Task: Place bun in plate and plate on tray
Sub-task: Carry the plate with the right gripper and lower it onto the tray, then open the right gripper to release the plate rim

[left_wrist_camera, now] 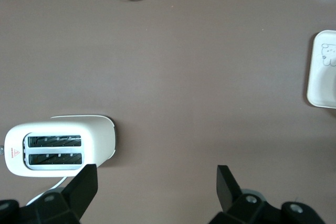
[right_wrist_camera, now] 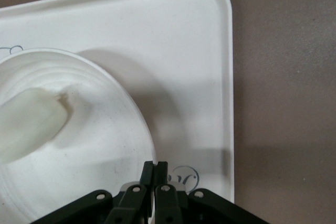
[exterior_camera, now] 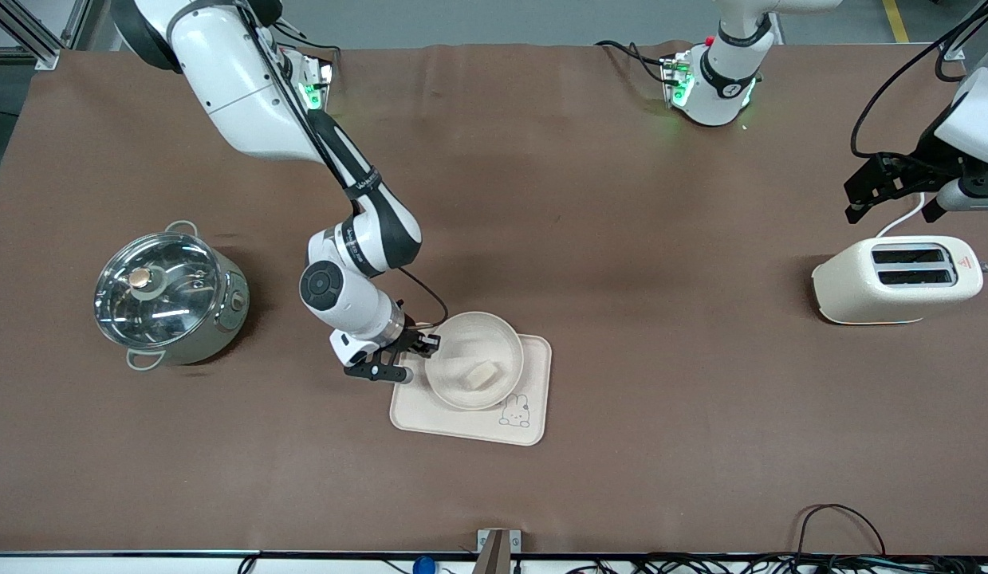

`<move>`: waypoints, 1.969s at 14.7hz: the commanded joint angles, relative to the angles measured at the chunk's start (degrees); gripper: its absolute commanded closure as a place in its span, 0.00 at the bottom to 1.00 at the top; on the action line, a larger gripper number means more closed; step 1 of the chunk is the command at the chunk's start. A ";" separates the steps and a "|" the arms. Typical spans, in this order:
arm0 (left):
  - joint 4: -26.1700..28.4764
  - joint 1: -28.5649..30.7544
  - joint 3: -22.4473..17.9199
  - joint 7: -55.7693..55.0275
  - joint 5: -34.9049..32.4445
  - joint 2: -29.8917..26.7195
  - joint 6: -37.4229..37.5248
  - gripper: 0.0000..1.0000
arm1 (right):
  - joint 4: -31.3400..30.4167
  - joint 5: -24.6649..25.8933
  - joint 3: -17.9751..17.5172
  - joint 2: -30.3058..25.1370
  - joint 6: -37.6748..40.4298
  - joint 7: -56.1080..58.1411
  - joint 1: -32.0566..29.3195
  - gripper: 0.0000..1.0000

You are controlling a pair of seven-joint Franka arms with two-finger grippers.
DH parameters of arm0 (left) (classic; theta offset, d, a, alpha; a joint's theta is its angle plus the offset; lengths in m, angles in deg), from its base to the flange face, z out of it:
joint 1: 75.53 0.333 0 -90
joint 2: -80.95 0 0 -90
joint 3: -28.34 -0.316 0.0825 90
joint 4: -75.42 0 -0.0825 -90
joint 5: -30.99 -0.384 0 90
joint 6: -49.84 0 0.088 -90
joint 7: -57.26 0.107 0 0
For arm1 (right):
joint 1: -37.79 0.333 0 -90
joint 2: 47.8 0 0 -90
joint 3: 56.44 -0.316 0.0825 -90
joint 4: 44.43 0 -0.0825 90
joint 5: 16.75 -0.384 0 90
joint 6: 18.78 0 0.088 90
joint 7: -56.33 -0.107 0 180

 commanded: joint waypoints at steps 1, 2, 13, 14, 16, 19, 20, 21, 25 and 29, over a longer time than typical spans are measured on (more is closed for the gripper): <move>-4.78 -0.15 0.07 0.40 1.26 2.38 2.92 0.00 | 2.18 -1.92 -0.73 1.61 0.20 2.33 -1.73 1.00; -5.66 -0.15 -0.01 0.23 2.39 2.99 3.62 0.00 | 2.79 -2.79 -0.74 1.70 0.20 2.33 -1.82 1.00; -6.46 0.91 -0.19 0.75 2.49 3.62 5.47 0.00 | 5.52 -6.31 -0.74 3.71 0.82 2.68 -2.00 1.00; -6.55 0.91 -0.10 0.75 2.49 3.62 5.47 0.00 | 6.39 -6.49 -0.74 4.41 0.82 2.68 -2.00 1.00; -6.55 0.82 -0.19 0.66 2.49 3.62 5.39 0.00 | 7.02 -6.76 -0.74 4.86 0.99 2.77 -2.35 1.00; -6.55 0.82 -0.19 0.58 2.23 3.62 5.39 0.00 | 7.02 -7.11 -0.82 4.86 0.99 3.20 -2.44 0.93; -6.46 0.82 -0.19 0.58 2.23 3.62 5.47 0.00 | 7.02 -7.11 -0.82 4.86 1.08 3.21 -2.52 0.76; -6.46 0.82 -0.19 0.49 2.14 3.62 5.82 0.00 | 7.10 -7.20 -0.82 4.86 1.43 3.21 -2.52 0.48; -6.37 0.56 -0.19 0.57 1.96 3.53 7.58 0.00 | 6.84 -12.98 -0.82 3.38 1.61 3.12 -2.52 0.00; -6.46 0.29 -0.01 1.37 1.08 3.53 7.85 0.00 | 6.58 -13.09 -0.21 -1.01 6.52 3.30 -2.79 0.00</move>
